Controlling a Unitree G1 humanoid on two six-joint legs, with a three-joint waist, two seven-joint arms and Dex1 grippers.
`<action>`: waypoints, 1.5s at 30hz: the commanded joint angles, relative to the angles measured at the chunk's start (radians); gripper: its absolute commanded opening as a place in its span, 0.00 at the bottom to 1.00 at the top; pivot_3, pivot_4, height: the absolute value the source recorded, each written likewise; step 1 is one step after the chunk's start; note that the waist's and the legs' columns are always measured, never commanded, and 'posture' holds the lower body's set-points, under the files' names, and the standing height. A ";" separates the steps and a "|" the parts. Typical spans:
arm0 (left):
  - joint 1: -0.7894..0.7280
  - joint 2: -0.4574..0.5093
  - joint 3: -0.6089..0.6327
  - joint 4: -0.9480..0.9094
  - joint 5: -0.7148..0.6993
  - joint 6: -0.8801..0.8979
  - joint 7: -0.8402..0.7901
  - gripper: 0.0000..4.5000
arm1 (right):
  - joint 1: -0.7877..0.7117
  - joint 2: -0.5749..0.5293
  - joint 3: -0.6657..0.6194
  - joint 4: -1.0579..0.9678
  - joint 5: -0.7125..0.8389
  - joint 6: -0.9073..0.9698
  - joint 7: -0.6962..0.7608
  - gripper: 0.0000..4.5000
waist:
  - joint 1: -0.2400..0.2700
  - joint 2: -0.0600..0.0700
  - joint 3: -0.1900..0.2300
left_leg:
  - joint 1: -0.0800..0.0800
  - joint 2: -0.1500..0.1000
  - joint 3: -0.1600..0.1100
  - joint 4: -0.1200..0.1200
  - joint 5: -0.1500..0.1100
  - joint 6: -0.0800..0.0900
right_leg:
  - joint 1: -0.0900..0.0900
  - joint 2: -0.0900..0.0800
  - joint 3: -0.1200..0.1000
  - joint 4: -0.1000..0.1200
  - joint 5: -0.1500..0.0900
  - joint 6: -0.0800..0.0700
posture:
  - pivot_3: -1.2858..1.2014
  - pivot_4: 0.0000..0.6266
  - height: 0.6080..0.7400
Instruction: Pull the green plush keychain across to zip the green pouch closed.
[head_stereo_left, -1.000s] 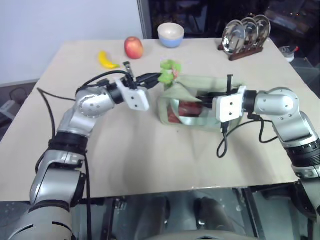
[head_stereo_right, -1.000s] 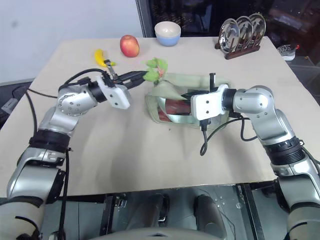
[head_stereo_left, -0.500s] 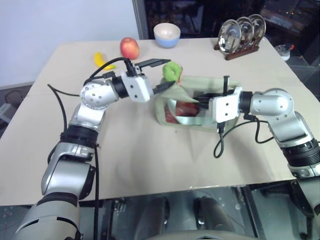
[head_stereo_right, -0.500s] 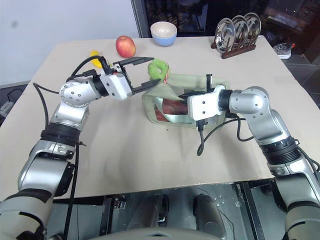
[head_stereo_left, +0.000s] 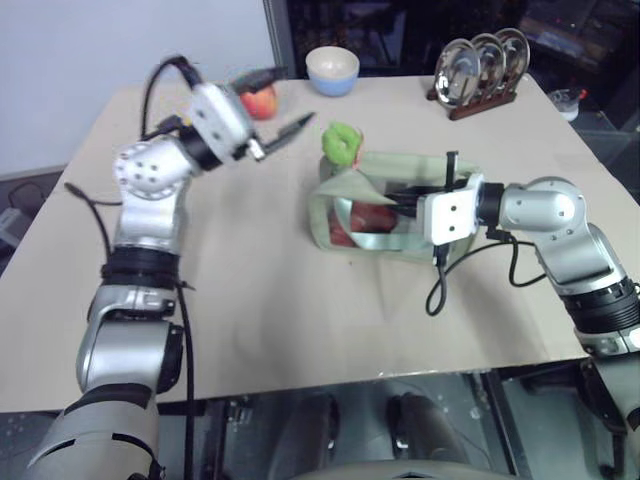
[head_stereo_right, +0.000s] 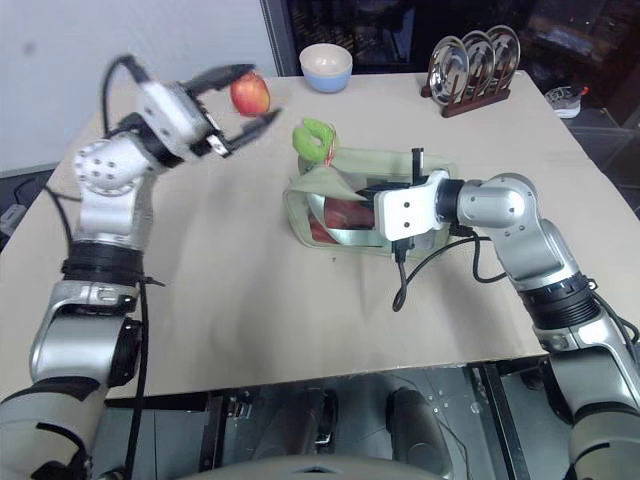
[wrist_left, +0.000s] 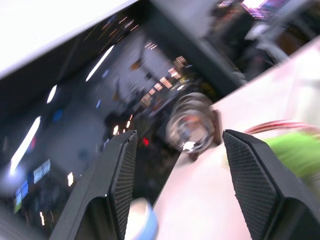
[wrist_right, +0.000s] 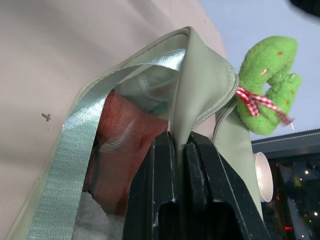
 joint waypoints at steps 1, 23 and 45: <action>0.066 0.026 0.069 -0.064 -0.009 0.137 0.067 0.62 | 0.000 0.003 -0.009 -0.039 0.010 0.006 -0.009 0.00 | 0.001 0.000 0.000 | 0.000 0.000 0.000 0.000 0.000 0.000 | 0.000 0.000 0.000 0.000 0.000 0.000 | 0.52 0.24 1.00; 0.461 -0.100 0.019 -0.523 -0.174 0.635 0.062 0.57 | 0.000 0.006 -0.015 -0.061 0.016 0.026 -0.010 0.00 | 0.004 0.000 0.000 | 0.000 0.000 -0.001 0.006 0.001 -0.002 | 0.000 -0.004 0.001 0.006 0.000 -0.001 | 0.52 0.24 1.00; 0.468 -0.054 0.114 -0.376 -0.066 0.490 0.006 0.42 | 0.019 -0.007 -0.021 -0.092 0.028 0.050 -0.008 0.00 | 0.008 0.000 0.000 | 0.000 0.000 -0.001 0.005 0.001 -0.002 | 0.000 -0.007 0.000 0.005 0.000 -0.001 | 0.52 0.24 1.00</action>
